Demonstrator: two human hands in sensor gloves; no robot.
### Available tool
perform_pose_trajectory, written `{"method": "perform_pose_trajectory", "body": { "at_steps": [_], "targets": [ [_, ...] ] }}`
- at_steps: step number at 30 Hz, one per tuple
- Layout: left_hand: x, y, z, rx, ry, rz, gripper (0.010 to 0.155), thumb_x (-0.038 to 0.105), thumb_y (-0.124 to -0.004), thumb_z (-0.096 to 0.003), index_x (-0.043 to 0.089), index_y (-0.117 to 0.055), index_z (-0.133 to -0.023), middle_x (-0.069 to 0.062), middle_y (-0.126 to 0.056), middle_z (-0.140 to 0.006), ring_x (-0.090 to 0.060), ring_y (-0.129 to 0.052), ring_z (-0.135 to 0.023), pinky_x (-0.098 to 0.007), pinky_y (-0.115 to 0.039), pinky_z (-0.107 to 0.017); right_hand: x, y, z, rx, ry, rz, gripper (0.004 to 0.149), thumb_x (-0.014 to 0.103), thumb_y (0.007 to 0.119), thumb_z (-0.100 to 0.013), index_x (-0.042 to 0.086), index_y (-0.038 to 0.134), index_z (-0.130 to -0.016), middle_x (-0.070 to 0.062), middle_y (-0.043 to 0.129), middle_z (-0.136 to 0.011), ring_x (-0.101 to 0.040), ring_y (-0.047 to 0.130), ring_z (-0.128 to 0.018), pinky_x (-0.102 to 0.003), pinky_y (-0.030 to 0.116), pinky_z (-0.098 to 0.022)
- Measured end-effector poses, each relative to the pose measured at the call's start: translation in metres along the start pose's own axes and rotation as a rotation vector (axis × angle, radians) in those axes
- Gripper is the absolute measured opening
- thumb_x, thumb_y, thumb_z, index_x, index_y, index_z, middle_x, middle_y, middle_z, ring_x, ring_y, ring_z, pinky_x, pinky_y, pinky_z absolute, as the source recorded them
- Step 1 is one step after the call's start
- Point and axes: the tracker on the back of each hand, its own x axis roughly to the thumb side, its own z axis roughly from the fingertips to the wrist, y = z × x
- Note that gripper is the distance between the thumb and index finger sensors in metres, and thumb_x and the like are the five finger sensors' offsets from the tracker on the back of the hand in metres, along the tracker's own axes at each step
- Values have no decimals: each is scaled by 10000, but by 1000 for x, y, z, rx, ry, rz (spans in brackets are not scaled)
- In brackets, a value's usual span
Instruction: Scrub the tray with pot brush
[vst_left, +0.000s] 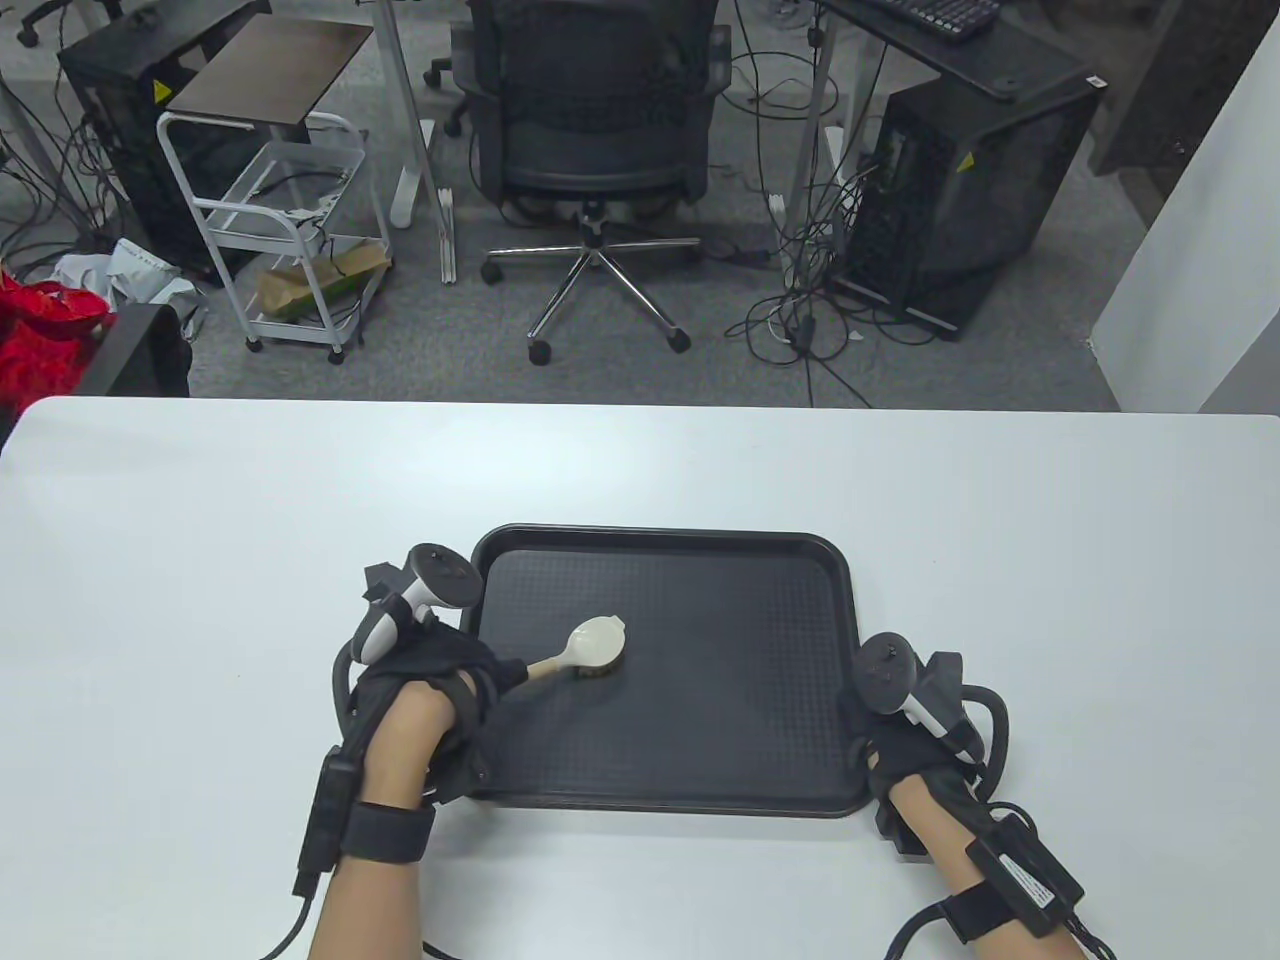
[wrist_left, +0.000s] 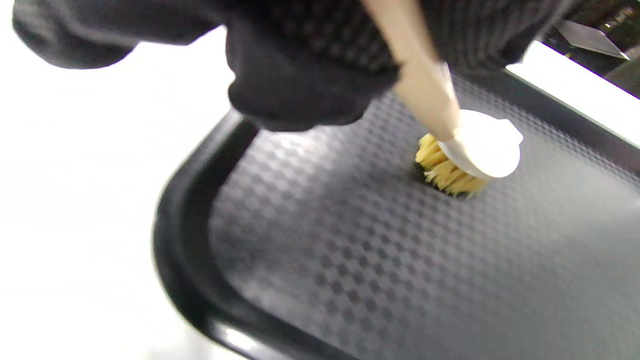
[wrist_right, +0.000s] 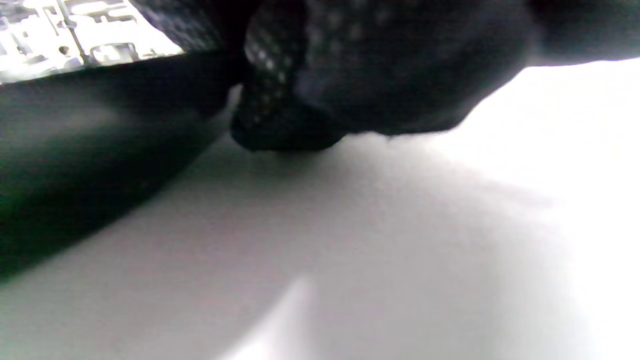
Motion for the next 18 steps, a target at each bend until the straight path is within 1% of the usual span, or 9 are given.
{"method": "perform_pose_trajectory", "body": {
  "at_steps": [6,9,14,16,18],
  "targets": [
    [-37,16,4,27,73,61,607,570,-812,-371,91,-897,-735,-23,-1058,-367,-230,-953,-92,-504,-842,-394,0,0,0,-2,2,3,584,367,758,-472,53,620,-945,-41,993,-356,-234,969,-124,-448,834,-199],
    [-51,21,7,33,99,88,605,562,-822,-364,84,-907,-726,-33,-1063,-361,-242,-953,-86,-512,-840,-391,0,0,0,-3,2,5,584,367,758,-472,54,621,-945,-41,993,-356,-234,969,-124,-448,834,-199],
    [-68,31,18,89,176,93,599,543,-839,-351,70,-928,-708,-46,-1073,-349,-259,-954,-78,-525,-842,-378,0,0,0,-4,4,9,584,368,758,-471,56,621,-945,-40,993,-356,-233,969,-123,-447,834,-198],
    [-69,32,20,87,144,112,598,538,-846,-352,63,-928,-706,-45,-1069,-349,-257,-952,-81,-522,-837,-390,1,0,0,-5,5,11,583,368,758,-471,56,622,-945,-39,993,-355,-233,969,-124,-447,834,-199],
    [-63,33,18,83,40,123,603,549,-831,-365,60,-911,-707,-16,-1058,-346,-223,-952,-77,-498,-847,-385,1,0,0,-5,5,10,584,367,758,-472,55,622,-945,-40,993,-355,-233,969,-123,-448,834,-198]
  ]
}}
